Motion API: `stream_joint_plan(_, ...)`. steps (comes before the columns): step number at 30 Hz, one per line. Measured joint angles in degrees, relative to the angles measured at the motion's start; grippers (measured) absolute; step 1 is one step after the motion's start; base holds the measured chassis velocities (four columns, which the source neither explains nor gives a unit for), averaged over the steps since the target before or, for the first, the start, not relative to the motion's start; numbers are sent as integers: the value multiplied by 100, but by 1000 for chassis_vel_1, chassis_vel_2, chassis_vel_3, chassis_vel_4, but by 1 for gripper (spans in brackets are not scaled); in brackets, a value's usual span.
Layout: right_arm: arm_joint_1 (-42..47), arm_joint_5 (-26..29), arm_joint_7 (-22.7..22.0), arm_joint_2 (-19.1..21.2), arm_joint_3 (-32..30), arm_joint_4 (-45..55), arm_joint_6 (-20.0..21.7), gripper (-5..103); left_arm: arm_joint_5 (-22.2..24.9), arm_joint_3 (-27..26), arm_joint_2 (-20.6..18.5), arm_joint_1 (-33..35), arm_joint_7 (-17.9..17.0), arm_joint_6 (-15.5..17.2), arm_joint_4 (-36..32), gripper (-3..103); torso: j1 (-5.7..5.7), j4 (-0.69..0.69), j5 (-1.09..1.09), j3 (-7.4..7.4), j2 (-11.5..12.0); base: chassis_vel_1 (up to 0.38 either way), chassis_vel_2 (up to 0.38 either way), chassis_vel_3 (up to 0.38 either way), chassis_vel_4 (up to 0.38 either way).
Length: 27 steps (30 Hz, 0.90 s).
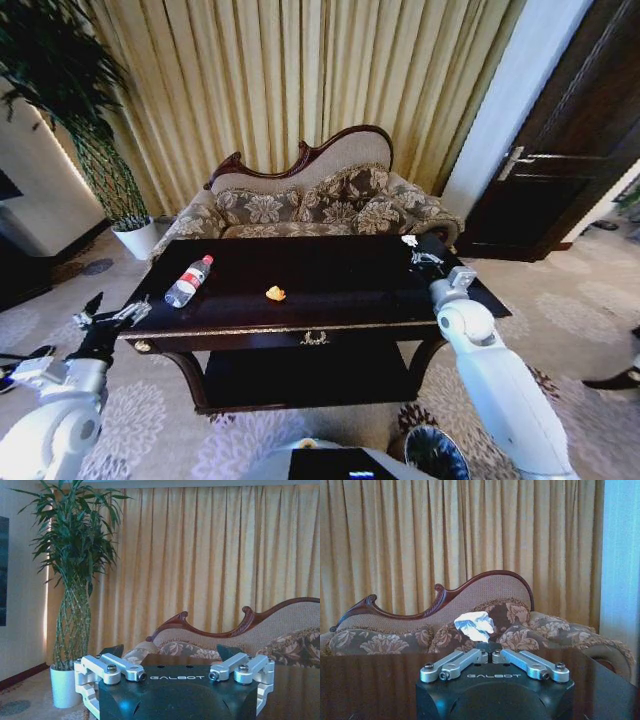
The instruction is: Move to the front of the table and place the trash on the table into the trash bin.
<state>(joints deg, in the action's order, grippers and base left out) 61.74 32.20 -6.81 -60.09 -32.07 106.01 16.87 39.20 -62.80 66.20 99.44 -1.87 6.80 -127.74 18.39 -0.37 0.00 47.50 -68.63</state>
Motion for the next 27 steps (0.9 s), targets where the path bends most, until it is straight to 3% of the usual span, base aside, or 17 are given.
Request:
stream_joint_plan(14, 164, -197, 0, -201, -14, -100, -10, 0, 34, -143, 15, 109, 1, -21, -94, 100, -6, -1, 0, -3, -4, 235, -228, -231, 228)
stream_joint_plan(27, 1097, -792, 0, -511, -783, -1405, -230, 0, 122, -173, 48, 157, 0, -31, -201, 100, 4, -1, 2, 1, 3, -2, -7, -3, 5)
